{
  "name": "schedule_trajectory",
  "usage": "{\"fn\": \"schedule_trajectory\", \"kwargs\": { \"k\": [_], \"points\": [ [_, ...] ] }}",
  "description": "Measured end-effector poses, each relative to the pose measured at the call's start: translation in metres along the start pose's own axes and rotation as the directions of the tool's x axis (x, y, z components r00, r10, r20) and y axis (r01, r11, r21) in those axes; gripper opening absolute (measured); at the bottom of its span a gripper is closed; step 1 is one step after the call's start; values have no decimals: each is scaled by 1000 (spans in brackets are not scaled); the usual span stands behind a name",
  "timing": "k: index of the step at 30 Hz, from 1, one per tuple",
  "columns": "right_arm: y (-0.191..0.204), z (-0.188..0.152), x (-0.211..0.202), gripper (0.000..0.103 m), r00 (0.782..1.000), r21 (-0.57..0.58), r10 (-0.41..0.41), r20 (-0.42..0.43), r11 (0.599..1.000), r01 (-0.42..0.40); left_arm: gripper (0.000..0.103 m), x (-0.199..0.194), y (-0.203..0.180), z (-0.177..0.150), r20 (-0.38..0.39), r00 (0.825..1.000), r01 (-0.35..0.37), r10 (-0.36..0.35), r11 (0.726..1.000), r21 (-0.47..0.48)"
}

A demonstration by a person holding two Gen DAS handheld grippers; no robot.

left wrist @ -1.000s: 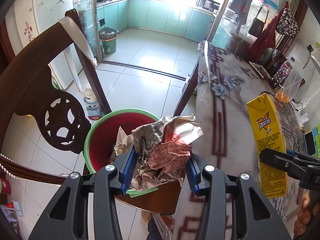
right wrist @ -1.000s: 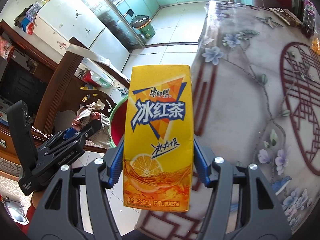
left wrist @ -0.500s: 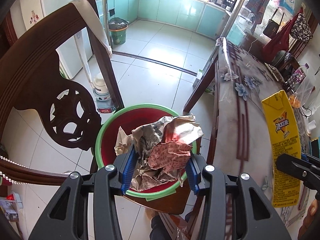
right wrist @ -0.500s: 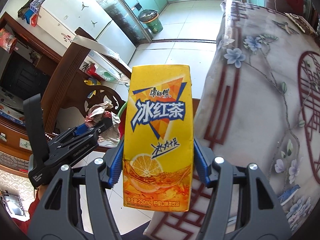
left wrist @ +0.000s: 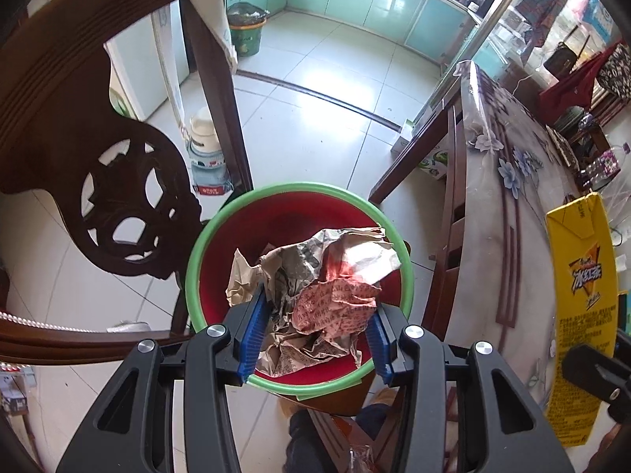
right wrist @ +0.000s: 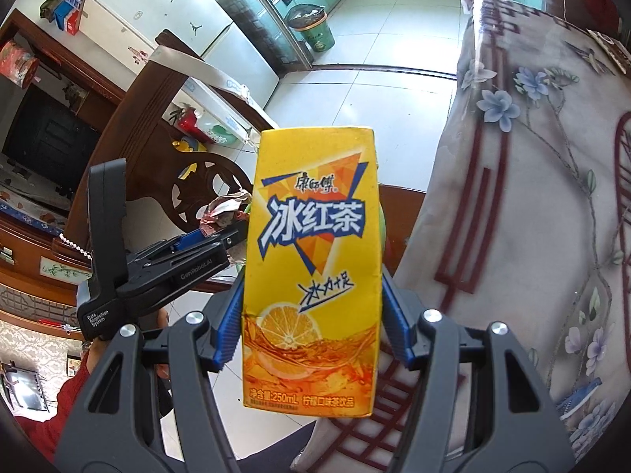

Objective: Collect trash
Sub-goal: 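Carry crumpled paper and iced-tea carton from the table over the red bucket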

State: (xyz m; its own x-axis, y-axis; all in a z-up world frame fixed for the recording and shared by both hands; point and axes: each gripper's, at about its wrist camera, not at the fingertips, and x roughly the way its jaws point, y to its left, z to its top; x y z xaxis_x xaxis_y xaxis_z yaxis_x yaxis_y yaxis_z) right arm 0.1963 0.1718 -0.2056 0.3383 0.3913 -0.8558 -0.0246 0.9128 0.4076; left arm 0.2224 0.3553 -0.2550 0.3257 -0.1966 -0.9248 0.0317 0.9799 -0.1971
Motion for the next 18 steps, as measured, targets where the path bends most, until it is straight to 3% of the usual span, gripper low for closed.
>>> {"fn": "schedule_trajectory", "kwargs": {
  "k": [8,18],
  "points": [
    [5,2,28,59,998,-18,13,-55,1000,-14,43,18,13,6,-50,998,22,-25,999,-49],
    [16,13,60,59,995,-61,2,-104,998,-8,45,28,23,15,-58,998,-14,11,998,-56]
  ]
}}
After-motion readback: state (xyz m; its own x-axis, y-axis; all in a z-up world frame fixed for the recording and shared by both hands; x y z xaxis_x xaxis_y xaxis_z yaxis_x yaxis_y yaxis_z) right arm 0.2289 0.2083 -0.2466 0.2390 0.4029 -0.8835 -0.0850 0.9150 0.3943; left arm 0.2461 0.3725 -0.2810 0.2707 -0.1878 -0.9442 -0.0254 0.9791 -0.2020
